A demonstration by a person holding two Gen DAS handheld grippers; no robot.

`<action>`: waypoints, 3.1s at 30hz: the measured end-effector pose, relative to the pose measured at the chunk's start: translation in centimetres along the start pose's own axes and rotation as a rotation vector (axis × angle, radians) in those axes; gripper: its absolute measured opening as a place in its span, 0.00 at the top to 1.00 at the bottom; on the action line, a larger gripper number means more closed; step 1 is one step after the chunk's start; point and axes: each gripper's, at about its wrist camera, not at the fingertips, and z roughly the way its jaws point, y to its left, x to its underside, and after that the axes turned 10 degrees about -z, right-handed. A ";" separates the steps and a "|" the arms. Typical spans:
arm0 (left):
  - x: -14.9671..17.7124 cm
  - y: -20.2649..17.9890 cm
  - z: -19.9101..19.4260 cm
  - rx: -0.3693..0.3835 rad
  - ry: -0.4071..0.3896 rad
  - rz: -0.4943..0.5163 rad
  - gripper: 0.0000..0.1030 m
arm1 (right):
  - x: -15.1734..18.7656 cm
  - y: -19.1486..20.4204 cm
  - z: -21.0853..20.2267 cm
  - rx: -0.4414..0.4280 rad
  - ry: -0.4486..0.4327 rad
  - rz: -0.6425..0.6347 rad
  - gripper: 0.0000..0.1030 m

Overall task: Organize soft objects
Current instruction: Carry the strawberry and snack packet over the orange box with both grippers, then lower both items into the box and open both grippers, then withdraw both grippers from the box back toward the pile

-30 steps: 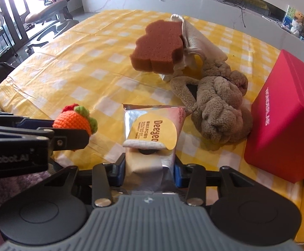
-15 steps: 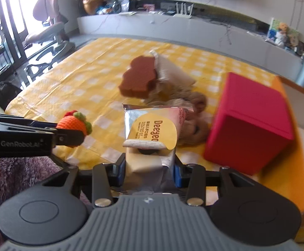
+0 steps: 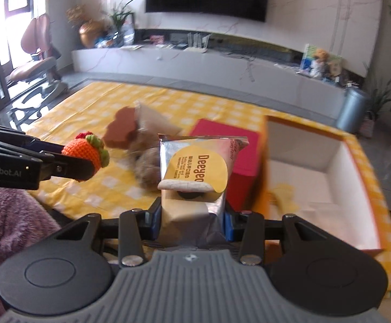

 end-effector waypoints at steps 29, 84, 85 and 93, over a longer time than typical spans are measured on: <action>-5.8 -15.7 18.8 0.103 0.225 0.498 0.56 | 3.0 -18.0 7.4 0.121 0.225 0.034 0.59; -6.3 -14.9 18.9 -0.006 0.275 0.588 0.52 | 0.8 -16.3 8.4 0.139 0.356 -0.009 0.32; -6.2 -14.7 18.0 -0.004 0.261 0.584 0.52 | 0.7 -16.1 7.8 0.148 0.343 -0.001 0.32; -4.4 -12.7 10.7 -0.006 0.125 0.557 0.52 | 0.8 -13.4 2.9 0.193 0.180 0.091 0.31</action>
